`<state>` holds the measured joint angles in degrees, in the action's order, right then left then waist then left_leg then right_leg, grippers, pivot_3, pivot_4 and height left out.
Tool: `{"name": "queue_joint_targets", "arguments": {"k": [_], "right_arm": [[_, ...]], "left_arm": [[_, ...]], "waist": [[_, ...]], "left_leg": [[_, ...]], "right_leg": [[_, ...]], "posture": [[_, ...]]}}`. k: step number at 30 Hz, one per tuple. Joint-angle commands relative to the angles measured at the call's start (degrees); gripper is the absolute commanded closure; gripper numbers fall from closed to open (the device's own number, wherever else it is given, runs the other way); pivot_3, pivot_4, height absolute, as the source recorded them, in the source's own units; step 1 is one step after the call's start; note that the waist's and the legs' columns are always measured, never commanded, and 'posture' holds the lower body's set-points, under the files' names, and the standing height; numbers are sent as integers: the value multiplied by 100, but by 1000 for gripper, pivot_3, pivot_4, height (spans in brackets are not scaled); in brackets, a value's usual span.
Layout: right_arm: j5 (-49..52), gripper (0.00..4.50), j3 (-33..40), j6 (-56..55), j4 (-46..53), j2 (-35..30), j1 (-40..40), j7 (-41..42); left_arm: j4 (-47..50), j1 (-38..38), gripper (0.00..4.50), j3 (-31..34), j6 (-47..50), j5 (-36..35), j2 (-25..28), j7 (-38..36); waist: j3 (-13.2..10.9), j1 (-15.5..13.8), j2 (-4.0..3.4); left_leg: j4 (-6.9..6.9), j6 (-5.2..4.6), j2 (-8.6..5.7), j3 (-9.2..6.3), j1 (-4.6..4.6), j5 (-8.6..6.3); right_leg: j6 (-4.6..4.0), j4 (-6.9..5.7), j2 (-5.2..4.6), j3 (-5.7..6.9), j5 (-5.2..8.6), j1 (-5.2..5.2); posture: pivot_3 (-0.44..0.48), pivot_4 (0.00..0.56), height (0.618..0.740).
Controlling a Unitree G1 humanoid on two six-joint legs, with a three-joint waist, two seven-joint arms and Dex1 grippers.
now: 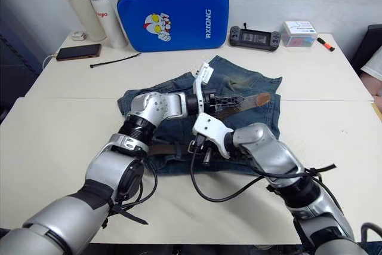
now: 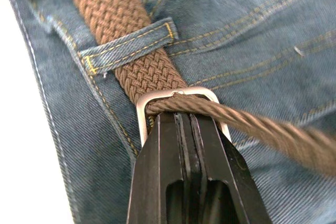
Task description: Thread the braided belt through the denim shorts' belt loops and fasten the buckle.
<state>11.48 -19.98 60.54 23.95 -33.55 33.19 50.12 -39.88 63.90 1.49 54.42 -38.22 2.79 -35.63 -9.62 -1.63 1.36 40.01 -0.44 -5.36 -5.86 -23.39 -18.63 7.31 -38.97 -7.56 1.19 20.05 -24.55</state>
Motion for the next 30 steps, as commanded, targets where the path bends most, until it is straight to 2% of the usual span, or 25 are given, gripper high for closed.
{"name": "queue_joint_targets", "arguments": {"k": [1,3,7,12,15,17,19,22,26,29,30], "right_arm": [[319,4481,532,417,315,-379,-14,42],[437,4481,701,490,333,-488,55,-12],[745,4481,1379,838,215,-293,283,-312],[1092,4481,1776,1143,196,-242,296,-475],[1235,4481,2099,1145,233,-900,225,-278],[1295,4481,2158,1054,259,-1384,129,-128],[1336,4481,2159,877,310,-1836,-17,42],[1101,4481,2318,-127,295,-2325,-250,194],[885,4481,2345,-1133,161,-2554,-326,297],[906,3560,2165,-1518,128,-2357,-224,304],[855,3088,2056,-1634,123,-2318,-188,303]], "left_arm": [[691,-125,4500,118,215,7,141,-15],[832,-209,4500,168,291,17,187,25],[1100,-374,4500,142,359,68,174,101],[1308,-458,4500,62,400,131,49,148],[2011,-662,4500,-811,26,684,347,-247],[2369,-785,4500,-1175,-196,977,607,-405],[2601,-876,4500,-1351,-430,1221,863,-494],[2949,-1023,4500,-1532,-864,1589,1293,-651],[3469,-1224,4500,-1574,-1323,1760,1568,-892],[3850,-1382,4500,-1727,-1725,1917,1719,-1157],[3924,-1419,4500,-1761,-1846,1972,1751,-1225]], "waist": [[-6,8,-1],[-8,9,0],[-10,32,-3],[-12,25,-4],[-19,17,-14],[-27,8,-22],[-33,9,-26],[-38,42,-33],[-54,26,-56],[-55,15,-55],[-55,14,-55]], "left_leg": [[-1,0,0,-1,-2,0],[-2,0,1,1,-3,0],[-7,0,5,4,-2,0],[-10,0,7,4,-3,0],[-9,0,4,7,-4,0],[-9,-1,2,8,-5,0],[-11,-1,3,10,-5,0],[-16,-1,10,16,-2,0],[-20,-1,11,30,2,0],[-20,-2,11,27,2,1],[-16,-2,11,25,1,1]], "right_leg": [[0,4,1,1,0,-1],[0,6,1,1,0,-2],[0,7,3,1,0,-4],[0,8,3,0,0,-5],[0,9,2,0,0,-5],[0,11,1,1,0,-4],[0,15,2,1,0,-4],[0,16,6,0,0,-5],[0,14,6,3,0,-7],[1,19,6,5,-1,-4],[1,19,5,6,-1,-3]], "posture": [[0,150,677],[0,150,677],[0,150,677],[0,150,677],[0,150,677],[0,150,677],[0,150,677],[0,150,677],[0,150,677],[0,150,677],[0,150,677]]}}
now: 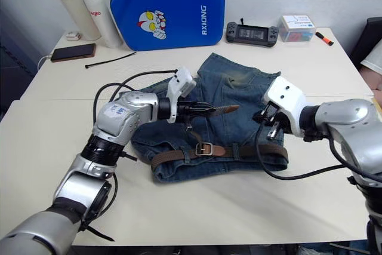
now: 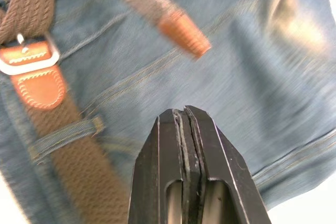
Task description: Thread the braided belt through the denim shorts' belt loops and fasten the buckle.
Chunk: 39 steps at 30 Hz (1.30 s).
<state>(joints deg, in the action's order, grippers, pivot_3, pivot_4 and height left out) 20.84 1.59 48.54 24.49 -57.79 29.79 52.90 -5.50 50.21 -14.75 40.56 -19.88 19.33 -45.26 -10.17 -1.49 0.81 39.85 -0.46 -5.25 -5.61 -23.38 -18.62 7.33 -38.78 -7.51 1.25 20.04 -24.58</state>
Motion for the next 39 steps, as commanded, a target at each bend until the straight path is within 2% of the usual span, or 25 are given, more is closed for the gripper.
{"name": "queue_joint_targets", "arguments": {"k": [1,2,10,12,14,16,19,21,22,25,28,33,39], "right_arm": [[-319,2625,-340,-704,4,140,225,-14],[-486,2190,-518,-907,-65,171,282,-26],[-863,2190,-965,-1324,-513,432,465,2],[-872,2693,-940,-1300,-537,484,460,11],[-878,3445,-917,-1311,-566,527,463,17],[-879,4451,-889,-1335,-594,580,470,-9],[-925,4451,-888,-1354,-615,600,479,12],[-976,4500,-904,-1363,-621,586,496,21],[-997,4500,-903,-1367,-619,572,499,26],[-1022,4500,-918,-1262,-559,549,571,52],[-1068,4500,-950,-1223,-526,543,599,70],[-1196,4500,-1014,-1223,-494,475,594,108],[-1448,4500,-1151,-1234,-414,308,524,185]], "left_arm": [[524,-60,4500,-202,-736,312,126,-263],[567,-63,4500,-222,-923,404,124,-261],[491,-47,4500,-154,-1350,714,59,-237],[483,-73,4500,-160,-1399,755,66,-271],[476,-85,4500,-159,-1406,764,61,-302],[464,-87,4500,-145,-1403,764,48,-328],[402,-57,4500,-169,-1417,859,74,-338],[291,-7,3671,-190,-1473,914,100,-389],[282,12,3404,-237,-1515,960,123,-442],[67,236,2068,-460,-1707,1427,3,-190],[-48,380,810,-638,-1769,1605,-59,-321],[-161,610,810,-812,-1938,1833,-180,-454],[-246,888,810,-1019,-1990,2238,-16,-690]], "waist": [[0,0,0],[0,1,0],[0,-1,0],[0,0,0],[0,0,0],[0,0,0],[0,3,0],[0,3,0],[0,2,0],[0,1,0],[0,-5,0],[0,-2,0],[0,8,0]], "left_leg": [[3,0,0,-1,-1,0],[4,-1,-1,-1,-1,0],[7,-5,-4,-5,-6,1],[9,-5,-4,-6,-6,1],[10,-5,-4,-6,-6,1],[9,-5,-4,-7,-6,1],[9,-5,-3,-7,-6,1],[9,-5,-3,-7,-6,1],[10,-5,-3,-7,-6,1],[10,-5,-4,-7,-6,2],[13,-6,-8,-6,-8,2],[13,-7,-7,-7,-9,1],[13,-7,-5,-6,-10,1]], "right_leg": [[1,0,0,0,-1,0],[2,-1,-1,0,-1,1],[4,1,-1,1,-2,0],[4,-1,-1,1,-2,0],[3,-2,-1,2,-2,0],[3,-2,-1,2,-2,0],[3,-3,0,2,-2,-1],[3,-3,0,2,-2,-1],[3,-3,0,2,-2,-1],[3,-4,0,3,-2,-1],[4,-5,-1,6,-2,-1],[4,-5,-1,7,-2,-2],[4,-7,0,6,-2,-3]], "posture": [[0,150,677],[0,150,677],[0,150,677],[0,150,677],[0,150,677],[0,150,677],[0,150,677],[0,150,677],[0,150,677],[0,150,677],[0,150,677],[0,150,677],[0,150,677]]}}
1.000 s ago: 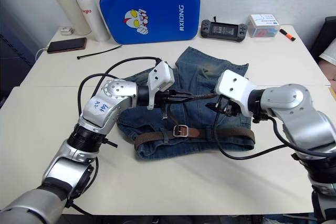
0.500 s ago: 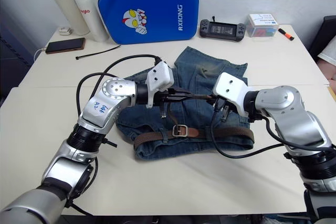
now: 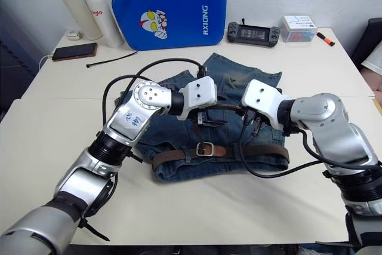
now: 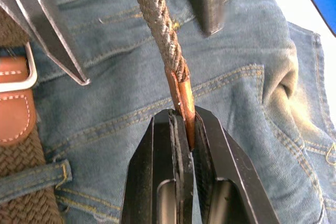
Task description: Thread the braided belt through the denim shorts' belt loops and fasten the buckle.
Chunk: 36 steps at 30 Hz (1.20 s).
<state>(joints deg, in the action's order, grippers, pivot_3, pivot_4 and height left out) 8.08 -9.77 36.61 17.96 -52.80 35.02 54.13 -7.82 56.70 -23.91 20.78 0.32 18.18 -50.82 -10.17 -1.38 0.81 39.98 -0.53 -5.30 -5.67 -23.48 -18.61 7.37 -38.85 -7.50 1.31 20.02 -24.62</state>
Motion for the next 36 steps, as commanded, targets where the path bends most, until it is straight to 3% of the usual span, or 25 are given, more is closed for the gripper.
{"name": "queue_joint_targets", "arguments": {"k": [1,8,18,21,22,28,36], "right_arm": [[-241,4500,-59,-66,240,-245,2,88],[-480,4500,-251,-50,289,-353,133,234],[-457,4500,-231,164,470,-326,123,351],[-449,4500,-226,213,506,-322,117,361],[-441,4500,-222,233,517,-311,119,358],[-382,4500,-174,375,603,-249,149,324],[-271,4500,-66,560,716,-222,151,295]], "left_arm": [[-5,328,810,-134,135,265,132,-205],[159,742,810,-347,1213,442,21,-474],[98,828,810,-462,1445,622,-272,-349],[64,827,1633,-445,1481,640,-341,-324],[57,829,2170,-448,1482,655,-350,-320],[19,793,4378,-498,1491,692,-403,-360],[-42,765,4468,-531,1483,655,-426,-421]], "waist": [[0,-6,0],[0,-7,0],[0,-5,0],[0,-10,0],[0,-10,0],[0,-11,0],[0,-10,0]], "left_leg": [[0,0,0,0,-1,0],[2,-1,-3,-1,-4,0],[3,-1,-2,-1,-5,0],[3,-1,-2,-1,-6,0],[4,-1,-2,-1,-6,0],[5,-1,-2,-1,-6,0],[5,-1,-2,-1,-7,0]], "right_leg": [[0,-1,0,1,0,0],[0,-2,0,2,0,-1],[0,-4,0,1,0,-3],[0,-4,1,1,0,-4],[0,-4,0,1,0,-4],[0,-5,0,1,0,-4],[0,-8,0,1,0,-6]], "posture": [[0,150,677],[0,150,677],[0,150,677],[0,150,677],[0,150,677],[0,150,677],[0,150,677]]}}
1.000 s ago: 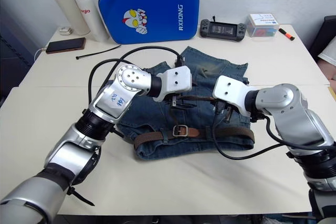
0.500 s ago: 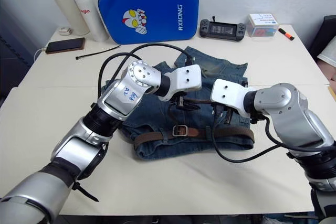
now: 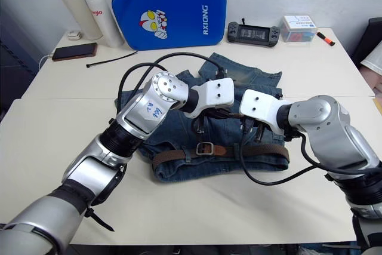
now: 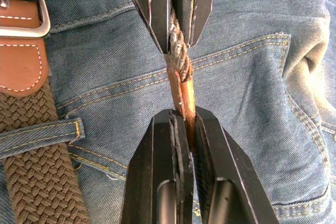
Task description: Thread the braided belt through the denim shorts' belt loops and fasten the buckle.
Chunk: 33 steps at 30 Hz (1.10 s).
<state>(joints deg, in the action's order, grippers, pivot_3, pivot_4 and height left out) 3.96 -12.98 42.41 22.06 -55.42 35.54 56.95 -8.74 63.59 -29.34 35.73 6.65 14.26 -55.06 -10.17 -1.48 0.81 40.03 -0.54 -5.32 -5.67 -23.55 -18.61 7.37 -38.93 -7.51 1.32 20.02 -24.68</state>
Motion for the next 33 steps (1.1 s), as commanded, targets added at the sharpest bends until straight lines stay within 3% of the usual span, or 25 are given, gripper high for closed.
{"name": "queue_joint_targets", "arguments": {"k": [1,4,6,7,14,17,24,33], "right_arm": [[145,4500,256,-16,318,35,97,9],[282,4500,372,121,348,144,111,-57],[394,3630,497,213,376,238,146,-112],[445,3409,540,250,406,240,147,-93],[1091,90,1016,384,965,-107,-418,273],[1111,90,895,225,1186,-65,-673,221],[493,90,-131,-253,1252,375,-1004,-298],[4,90,-537,-459,1013,565,-1174,-628]], "left_arm": [[39,79,4468,22,-13,16,-37,1],[-27,104,4468,56,-45,14,-34,12],[-100,129,4500,97,-101,21,-13,36],[-130,140,4500,115,-125,25,4,42],[-371,44,4500,502,-1058,-27,698,-38],[-267,-115,4500,614,-1355,-108,957,-204],[67,-422,4500,644,-1572,-128,1168,-497],[61,-448,4500,651,-1667,-62,1214,-594]], "waist": [[0,0,0],[0,0,0],[0,3,0],[0,3,0],[0,3,0],[1,4,-1],[0,-6,-1],[0,9,-1]], "left_leg": [[0,0,0,0,0,0],[0,0,0,0,0,0],[2,0,1,0,0,0],[2,0,0,1,0,0],[2,0,1,0,-1,0],[1,0,2,1,0,0],[8,0,-1,-2,-2,0],[9,-1,-2,-3,-2,0]], "right_leg": [[0,0,0,0,0,0],[0,-1,0,0,0,0],[0,-1,0,0,0,0],[0,-3,0,-1,0,0],[0,-4,0,1,0,-3],[0,-6,0,0,0,-3],[0,-6,-2,-1,0,-1],[1,-14,0,1,0,-2]], "posture": [[0,150,677],[0,150,677],[0,150,677],[0,150,677],[0,150,677],[0,150,677],[0,150,677],[0,150,677]]}}
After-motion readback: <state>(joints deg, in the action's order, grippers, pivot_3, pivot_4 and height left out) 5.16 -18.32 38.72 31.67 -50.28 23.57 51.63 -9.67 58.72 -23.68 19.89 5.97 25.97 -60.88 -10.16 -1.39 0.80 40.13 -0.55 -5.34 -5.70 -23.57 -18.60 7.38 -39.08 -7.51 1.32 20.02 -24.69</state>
